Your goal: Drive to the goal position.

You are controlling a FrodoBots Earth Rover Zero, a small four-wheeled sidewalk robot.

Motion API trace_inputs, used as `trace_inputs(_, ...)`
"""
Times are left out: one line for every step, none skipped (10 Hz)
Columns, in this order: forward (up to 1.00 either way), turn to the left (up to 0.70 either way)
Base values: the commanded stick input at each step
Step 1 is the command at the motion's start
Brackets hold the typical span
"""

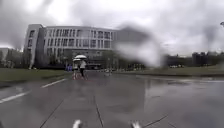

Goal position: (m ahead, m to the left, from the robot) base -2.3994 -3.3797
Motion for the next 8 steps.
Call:
trace_inputs(0.7, -0.33)
trace_inputs(0.7, -0.34)
trace_inputs(0.7, -0.34)
trace_inputs(0.7, -0.34)
trace_inputs(0.7, -0.34)
trace_inputs(0.7, -0.34)
trace_inputs(0.7, -0.34)
trace_inputs(0.7, -0.34)
